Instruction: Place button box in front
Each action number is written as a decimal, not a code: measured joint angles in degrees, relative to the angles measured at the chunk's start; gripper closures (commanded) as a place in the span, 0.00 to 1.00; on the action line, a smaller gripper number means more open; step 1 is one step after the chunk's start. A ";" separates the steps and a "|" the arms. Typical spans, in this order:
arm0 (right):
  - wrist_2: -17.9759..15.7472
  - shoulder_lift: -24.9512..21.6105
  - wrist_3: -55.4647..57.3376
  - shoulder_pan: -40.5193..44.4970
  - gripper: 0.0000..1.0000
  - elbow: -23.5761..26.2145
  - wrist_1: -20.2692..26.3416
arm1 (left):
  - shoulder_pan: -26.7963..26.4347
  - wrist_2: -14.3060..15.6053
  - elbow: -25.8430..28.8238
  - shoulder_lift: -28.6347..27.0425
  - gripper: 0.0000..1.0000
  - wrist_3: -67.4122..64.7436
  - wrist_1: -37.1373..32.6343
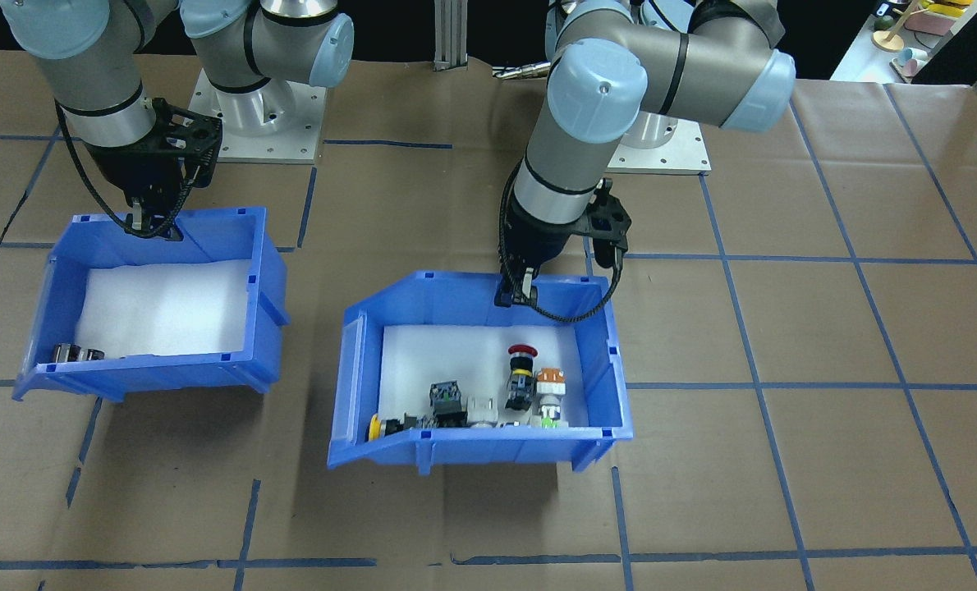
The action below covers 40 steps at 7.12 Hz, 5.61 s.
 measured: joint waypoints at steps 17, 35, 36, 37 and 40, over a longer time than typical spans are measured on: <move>0.52 -12.85 14.32 8.77 0.91 11.59 1.39 | 1.41 9.59 8.77 10.75 0.01 42.01 -28.18; -14.58 15.71 55.34 54.79 0.22 -0.49 -10.25 | 14.97 8.21 -0.44 23.88 0.00 107.86 -28.82; -14.55 15.76 55.34 54.61 0.01 -0.61 -10.30 | 14.97 9.41 -0.94 24.26 0.01 107.87 -28.98; -14.48 15.67 55.44 54.23 0.00 -0.80 -10.36 | 14.96 10.25 -1.18 24.50 0.01 107.68 -29.09; -14.72 10.51 55.61 50.33 0.00 -0.69 -9.11 | 14.91 10.54 -2.22 25.05 0.01 105.15 -29.75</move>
